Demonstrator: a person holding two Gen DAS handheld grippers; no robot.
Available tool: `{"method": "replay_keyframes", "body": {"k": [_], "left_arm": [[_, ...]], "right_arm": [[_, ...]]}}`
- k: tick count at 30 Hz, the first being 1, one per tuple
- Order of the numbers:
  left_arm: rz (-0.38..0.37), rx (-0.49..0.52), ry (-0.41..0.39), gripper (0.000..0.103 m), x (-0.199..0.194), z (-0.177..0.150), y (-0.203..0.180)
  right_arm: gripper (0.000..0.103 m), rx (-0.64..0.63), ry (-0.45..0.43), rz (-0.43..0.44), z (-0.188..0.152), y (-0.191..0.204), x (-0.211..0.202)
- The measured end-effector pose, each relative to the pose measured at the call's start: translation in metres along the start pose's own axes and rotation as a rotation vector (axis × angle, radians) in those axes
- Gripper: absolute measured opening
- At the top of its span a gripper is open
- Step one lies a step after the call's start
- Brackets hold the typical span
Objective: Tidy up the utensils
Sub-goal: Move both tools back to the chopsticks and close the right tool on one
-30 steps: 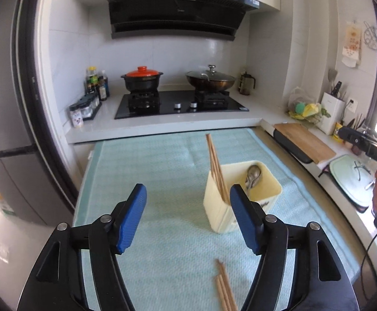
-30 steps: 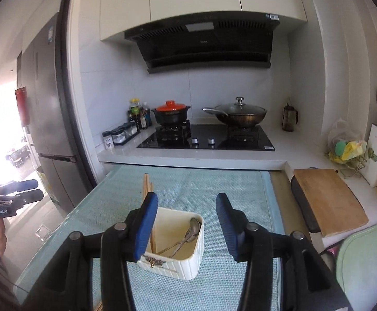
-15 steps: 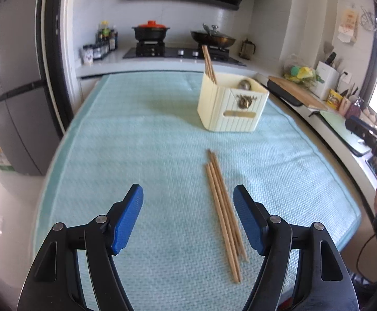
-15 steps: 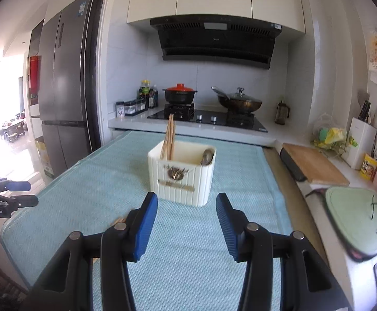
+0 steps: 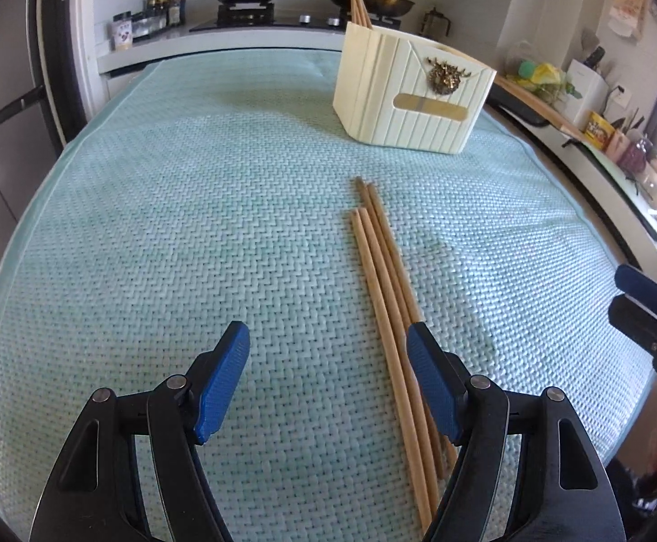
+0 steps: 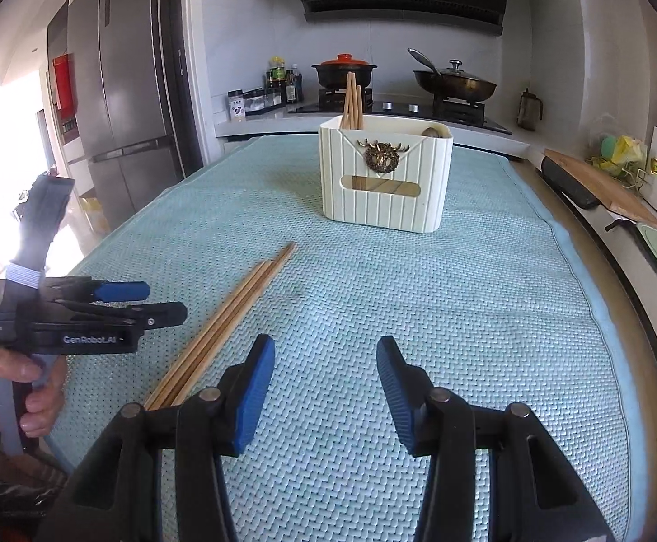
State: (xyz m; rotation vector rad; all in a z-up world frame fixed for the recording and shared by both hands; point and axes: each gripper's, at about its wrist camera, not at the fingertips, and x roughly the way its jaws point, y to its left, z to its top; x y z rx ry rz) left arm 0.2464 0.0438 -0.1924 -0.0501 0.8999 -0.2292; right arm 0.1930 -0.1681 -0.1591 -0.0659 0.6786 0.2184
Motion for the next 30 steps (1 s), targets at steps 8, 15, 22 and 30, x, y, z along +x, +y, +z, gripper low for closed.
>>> {"method": "replay_keyframes", "body": {"k": [8,15,22,30], "left_arm": [[0.019,0.04,0.034,0.074,0.016,-0.002,-0.007],[0.054,0.036,0.04,0.074,0.022,0.002,-0.001],[0.106,0.057,0.038,0.074,0.028,0.006,0.004],[0.135,-0.004,0.023,0.074,0.015,-0.002,0.043]], "right_arm": [[0.048,-0.001,0.028,-0.004,-0.005,0.002,0.006],[0.048,-0.012,0.056,0.032,-0.009,0.011,0.016],[0.048,-0.033,0.102,0.051,-0.008,0.019,0.035],[0.046,-0.044,0.136,0.145,0.006,0.044,0.066]]}}
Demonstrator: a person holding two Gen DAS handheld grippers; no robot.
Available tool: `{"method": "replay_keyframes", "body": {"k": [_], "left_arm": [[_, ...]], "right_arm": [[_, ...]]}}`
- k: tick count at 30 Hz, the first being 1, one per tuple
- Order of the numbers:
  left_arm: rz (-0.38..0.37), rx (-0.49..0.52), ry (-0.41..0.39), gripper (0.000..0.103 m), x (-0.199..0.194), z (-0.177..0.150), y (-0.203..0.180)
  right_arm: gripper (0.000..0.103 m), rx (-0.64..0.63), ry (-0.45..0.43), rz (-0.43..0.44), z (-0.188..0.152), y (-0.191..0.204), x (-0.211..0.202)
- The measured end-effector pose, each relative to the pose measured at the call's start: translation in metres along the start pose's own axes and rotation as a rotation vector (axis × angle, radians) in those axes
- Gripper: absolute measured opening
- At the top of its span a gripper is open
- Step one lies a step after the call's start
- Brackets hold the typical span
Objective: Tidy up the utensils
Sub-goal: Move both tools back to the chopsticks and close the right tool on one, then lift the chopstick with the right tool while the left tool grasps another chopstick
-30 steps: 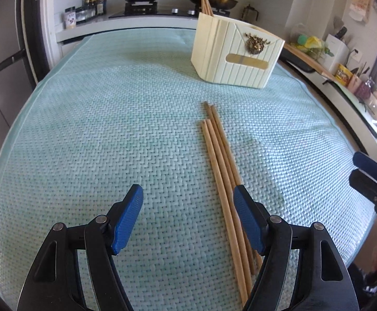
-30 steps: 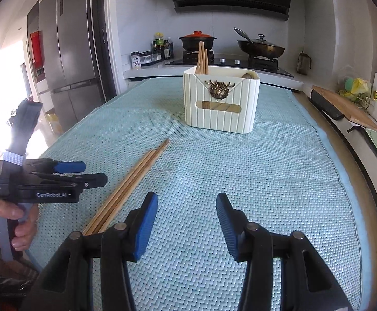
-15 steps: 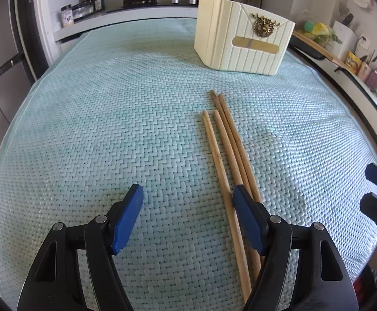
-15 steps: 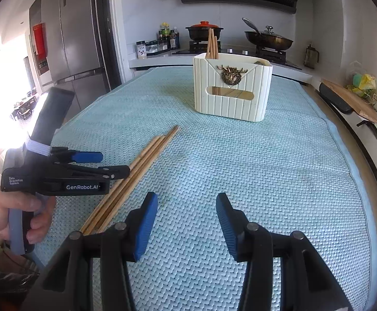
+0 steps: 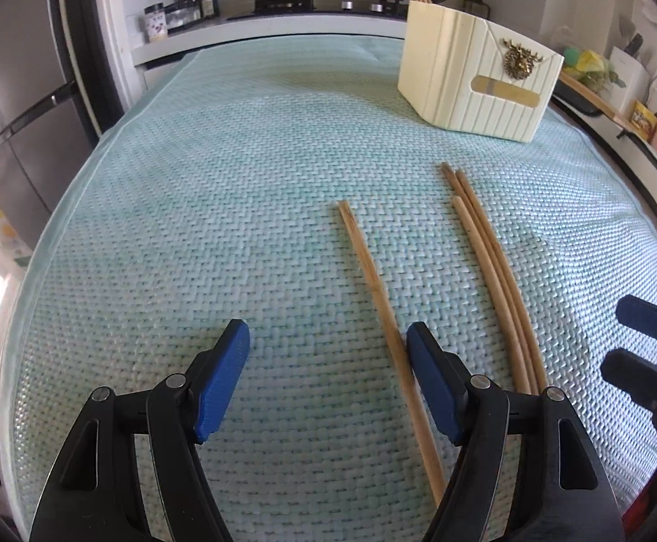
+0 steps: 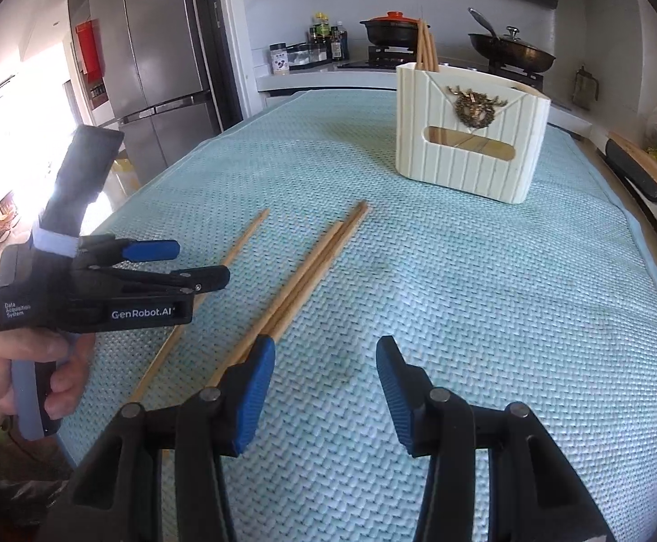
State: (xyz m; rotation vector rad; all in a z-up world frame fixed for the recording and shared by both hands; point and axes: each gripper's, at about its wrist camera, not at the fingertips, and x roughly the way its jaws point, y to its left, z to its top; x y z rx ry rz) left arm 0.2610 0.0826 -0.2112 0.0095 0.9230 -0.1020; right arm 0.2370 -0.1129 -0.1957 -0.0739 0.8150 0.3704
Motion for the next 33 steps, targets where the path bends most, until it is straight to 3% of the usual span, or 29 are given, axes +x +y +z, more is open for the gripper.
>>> {"method": "replay_keyframes", "body": {"k": [5,8,19,22,33], "left_arm": [[0.004,-0.008,-0.022,0.074,-0.002,-0.006,0.005],[0.014,-0.004,-0.023,0.074,-0.002,-0.006,0.003],[0.016,-0.017,-0.021,0.076,-0.001,-0.004,0.003],[0.007,-0.031,-0.023,0.076,-0.002,-0.003,0.005],[-0.002,-0.017,-0.01,0.076,-0.003,-0.004,-0.001]], "right_arm": [[0.019,0.035,0.028,0.045,0.022,0.002,0.032],[0.011,0.047,0.088,0.05,0.028,0.005,0.055],[0.009,-0.077,0.132,-0.122,0.038,0.016,0.072],[0.006,-0.081,0.109,-0.154,0.036,0.01,0.062],[0.006,0.082,0.121,-0.268,-0.023,-0.082,-0.01]]}}
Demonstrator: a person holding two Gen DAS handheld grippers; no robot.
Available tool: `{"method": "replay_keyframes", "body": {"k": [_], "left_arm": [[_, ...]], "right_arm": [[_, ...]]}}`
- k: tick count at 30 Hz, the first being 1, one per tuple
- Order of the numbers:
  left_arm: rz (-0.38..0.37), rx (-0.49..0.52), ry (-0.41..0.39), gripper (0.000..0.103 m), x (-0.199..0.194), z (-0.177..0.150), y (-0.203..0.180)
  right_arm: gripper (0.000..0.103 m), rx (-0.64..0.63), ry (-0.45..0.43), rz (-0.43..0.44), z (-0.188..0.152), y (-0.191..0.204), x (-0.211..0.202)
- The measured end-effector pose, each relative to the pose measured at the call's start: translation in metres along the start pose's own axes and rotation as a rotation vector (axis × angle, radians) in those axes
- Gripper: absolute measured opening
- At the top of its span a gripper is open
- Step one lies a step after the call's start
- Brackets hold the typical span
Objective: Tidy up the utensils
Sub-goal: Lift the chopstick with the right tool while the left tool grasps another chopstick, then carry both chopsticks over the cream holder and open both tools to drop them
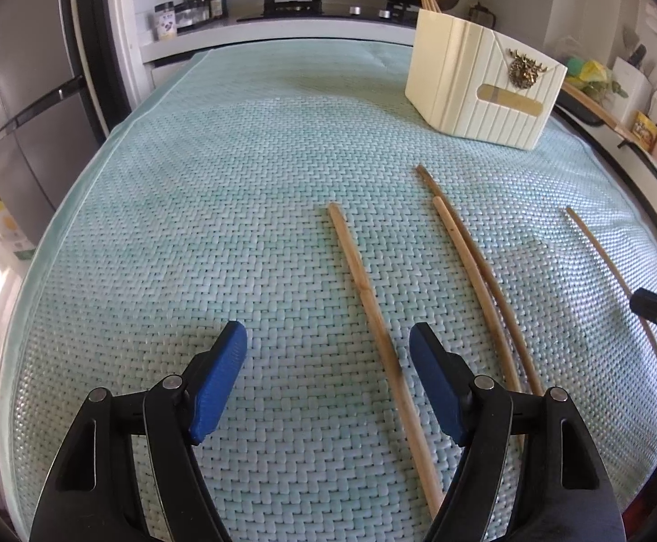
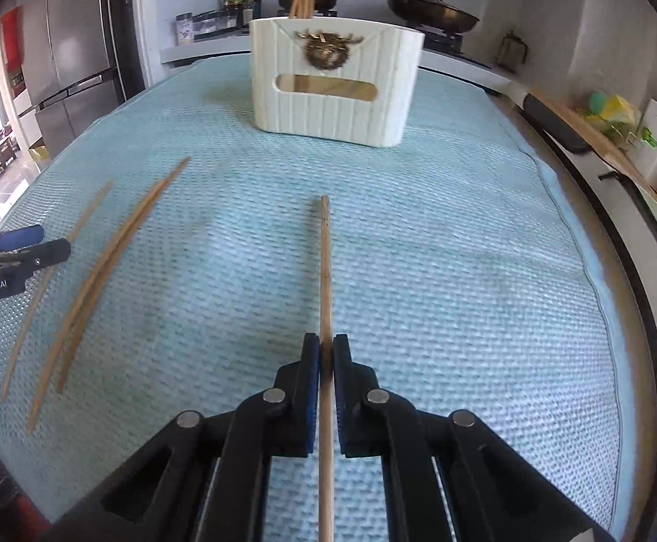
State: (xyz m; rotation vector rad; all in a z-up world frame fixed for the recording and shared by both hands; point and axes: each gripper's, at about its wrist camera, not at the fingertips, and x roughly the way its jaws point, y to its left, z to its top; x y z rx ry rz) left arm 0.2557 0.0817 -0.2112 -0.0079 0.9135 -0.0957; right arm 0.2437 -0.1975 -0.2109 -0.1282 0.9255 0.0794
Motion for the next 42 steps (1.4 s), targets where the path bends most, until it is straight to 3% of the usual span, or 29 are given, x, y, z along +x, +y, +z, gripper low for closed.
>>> {"method": "replay_keyframes", "body": {"k": [4,7,11,15,18,20,27,30,32,37,42], "left_arm": [[0.002,0.017,0.012,0.076,0.002,0.002,-0.002],[-0.02,0.003,0.024,0.076,0.0,0.004,0.0],[-0.03,0.0,0.034,0.076,-0.001,0.006,0.004],[-0.026,-0.005,0.041,0.073,0.007,0.012,0.006],[-0.021,-0.006,0.041,0.059,0.013,0.02,0.006],[-0.033,-0.004,0.046,0.045,0.018,0.027,0.004],[-0.047,0.022,0.066,0.026,0.031,0.044,-0.006],[-0.057,0.024,0.07,0.009,0.034,0.049,-0.008],[-0.07,0.011,0.07,0.006,0.036,0.052,-0.008],[-0.089,0.001,0.052,0.005,0.03,0.057,-0.01],[-0.111,-0.004,-0.014,0.005,0.001,0.065,-0.012]], "right_arm": [[0.009,0.041,0.003,0.034,-0.006,-0.019,-0.001],[0.028,0.064,-0.005,0.059,-0.006,-0.027,0.0],[0.03,0.057,-0.012,0.071,0.004,-0.026,0.007],[0.03,0.021,0.0,0.062,0.016,-0.02,0.021],[0.029,-0.001,-0.004,0.068,0.027,-0.017,0.029],[0.028,-0.017,-0.012,0.065,0.034,-0.015,0.034],[0.025,-0.021,-0.005,0.092,0.063,-0.014,0.055],[0.015,-0.023,-0.003,0.098,0.071,-0.016,0.06],[0.006,-0.019,-0.002,0.111,0.075,-0.018,0.063],[0.006,0.036,-0.014,0.172,0.077,-0.031,0.063],[0.006,0.083,-0.071,0.207,0.075,-0.042,0.037]]}}
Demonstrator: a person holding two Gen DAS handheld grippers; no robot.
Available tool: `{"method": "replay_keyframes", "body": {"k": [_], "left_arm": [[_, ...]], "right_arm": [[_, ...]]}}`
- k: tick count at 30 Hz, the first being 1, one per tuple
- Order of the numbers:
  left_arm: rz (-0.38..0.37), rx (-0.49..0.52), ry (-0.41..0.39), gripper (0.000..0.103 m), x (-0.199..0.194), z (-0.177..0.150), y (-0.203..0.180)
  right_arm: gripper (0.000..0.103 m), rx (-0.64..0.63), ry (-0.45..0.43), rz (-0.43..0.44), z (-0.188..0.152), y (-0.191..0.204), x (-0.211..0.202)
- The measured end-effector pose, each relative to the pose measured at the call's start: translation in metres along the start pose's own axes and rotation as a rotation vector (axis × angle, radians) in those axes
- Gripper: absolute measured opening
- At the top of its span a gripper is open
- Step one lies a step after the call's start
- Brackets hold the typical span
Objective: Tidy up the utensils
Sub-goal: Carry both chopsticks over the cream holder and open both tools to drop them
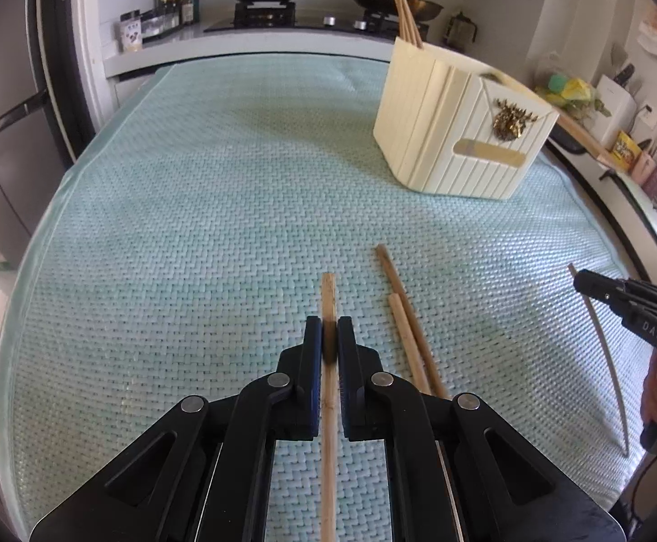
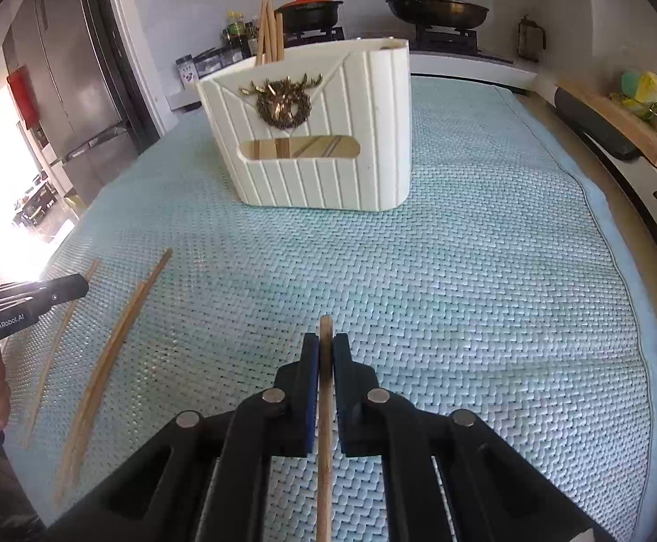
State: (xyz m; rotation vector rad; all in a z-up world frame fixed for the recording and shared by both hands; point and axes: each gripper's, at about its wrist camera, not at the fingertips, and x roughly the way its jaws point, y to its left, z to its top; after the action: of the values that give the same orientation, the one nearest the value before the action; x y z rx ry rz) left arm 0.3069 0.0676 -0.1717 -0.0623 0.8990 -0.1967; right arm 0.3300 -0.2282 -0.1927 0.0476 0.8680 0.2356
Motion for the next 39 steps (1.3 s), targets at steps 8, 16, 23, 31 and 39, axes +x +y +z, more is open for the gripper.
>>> {"method": "replay_keyframes", "body": {"k": [8,16,23,31,39], "left_arm": [[-0.048,0.032,-0.111,0.005,-0.065,0.015,-0.019],[-0.09,0.055,-0.214,0.005,-0.117,0.024,-0.029],[-0.127,0.072,-0.287,0.005,-0.148,0.03,-0.037],[-0.168,0.033,-0.329,0.005,-0.156,0.045,-0.038],[-0.208,0.036,-0.369,0.005,-0.163,0.086,-0.046]], "right_arm": [[0.006,0.013,-0.141,0.057,0.012,0.008,-0.074],[0.006,-0.042,-0.262,0.109,0.015,0.029,-0.142],[0.006,-0.103,-0.376,0.102,0.013,0.053,-0.188],[0.006,-0.132,-0.46,0.083,0.029,0.065,-0.206],[0.006,-0.16,-0.508,0.073,0.065,0.063,-0.215]]}}
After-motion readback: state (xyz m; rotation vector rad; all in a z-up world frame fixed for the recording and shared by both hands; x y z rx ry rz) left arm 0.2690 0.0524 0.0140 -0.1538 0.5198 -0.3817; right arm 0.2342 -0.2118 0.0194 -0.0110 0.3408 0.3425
